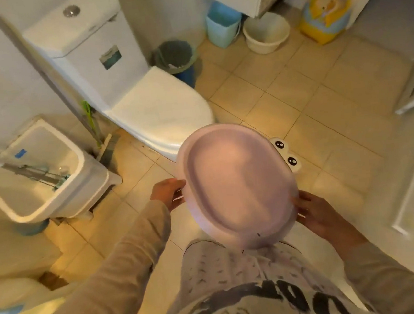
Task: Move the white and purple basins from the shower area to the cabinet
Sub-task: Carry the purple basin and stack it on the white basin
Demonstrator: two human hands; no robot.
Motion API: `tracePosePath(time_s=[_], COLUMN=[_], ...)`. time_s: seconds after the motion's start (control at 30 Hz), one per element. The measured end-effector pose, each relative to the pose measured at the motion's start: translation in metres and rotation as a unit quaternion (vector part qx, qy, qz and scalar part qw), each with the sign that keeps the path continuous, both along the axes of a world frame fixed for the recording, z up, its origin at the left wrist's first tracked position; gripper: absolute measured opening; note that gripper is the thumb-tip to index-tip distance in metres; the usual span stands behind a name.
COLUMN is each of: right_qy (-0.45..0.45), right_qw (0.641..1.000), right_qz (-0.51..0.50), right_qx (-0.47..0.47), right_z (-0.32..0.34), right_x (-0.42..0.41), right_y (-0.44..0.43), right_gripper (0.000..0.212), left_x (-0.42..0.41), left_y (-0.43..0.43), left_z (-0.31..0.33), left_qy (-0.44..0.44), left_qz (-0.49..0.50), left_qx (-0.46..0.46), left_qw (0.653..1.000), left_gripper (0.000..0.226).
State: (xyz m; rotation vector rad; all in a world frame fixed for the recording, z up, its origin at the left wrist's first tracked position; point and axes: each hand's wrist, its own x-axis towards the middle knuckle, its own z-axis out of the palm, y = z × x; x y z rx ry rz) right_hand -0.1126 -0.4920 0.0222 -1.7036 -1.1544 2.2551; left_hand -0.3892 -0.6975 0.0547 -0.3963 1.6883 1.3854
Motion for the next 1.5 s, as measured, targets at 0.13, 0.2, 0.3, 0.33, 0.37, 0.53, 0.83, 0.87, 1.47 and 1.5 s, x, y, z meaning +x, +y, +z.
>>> tracePosePath(time_s=[0.13,0.2,0.3,0.33,0.37,0.53,0.83,0.87,1.47,1.5], right_qy=[0.01,0.011,0.007,0.004,0.003,-0.006,0.018,0.017,-0.018,-0.018], right_qw=[0.999,0.999,1.0,1.0,0.999,0.998,0.997,0.997,0.971,0.97], right_qz=[-0.031,-0.031,-0.012,0.002,0.015,0.027,-0.06,-0.063,-0.236,-0.239], right_qx=[0.005,0.009,0.016,0.022,0.032,0.058,0.043,0.046,0.034,0.034], right_z=[0.001,0.001,0.0,-0.001,-0.002,0.006,0.01,0.008,0.014,0.013], right_x=[0.027,0.039,0.057,0.063,0.068,0.087,0.099,0.1,0.095,0.095], right_y=[0.043,0.071,0.119,0.136,0.152,0.234,0.341,0.351,0.594,0.607], right_gripper=[0.027,0.026,0.017,0.012,0.014,0.014,0.027,0.027,0.033,0.032], left_x=[0.018,0.029,0.05,0.057,0.064,0.097,0.089,0.085,0.042,0.041], left_y=[0.062,0.092,0.133,0.148,0.161,0.232,0.37,0.387,0.737,0.754], left_z=[-0.003,-0.007,-0.016,-0.018,-0.021,-0.028,-0.025,-0.028,-0.009,-0.008], left_qy=[-0.013,-0.018,-0.027,-0.03,-0.033,-0.053,-0.054,-0.054,-0.04,-0.036], left_qz=[-0.014,-0.01,0.008,0.012,0.015,0.022,-0.038,-0.05,-0.214,-0.223], left_qx=[-0.007,-0.02,-0.026,-0.024,-0.023,-0.032,-0.021,-0.022,-0.021,-0.013], left_qw=[1.0,1.0,0.999,0.999,0.999,0.998,0.998,0.997,0.976,0.974], left_gripper=[0.007,0.009,0.007,0.006,0.006,0.006,0.003,0.004,0.011,0.008])
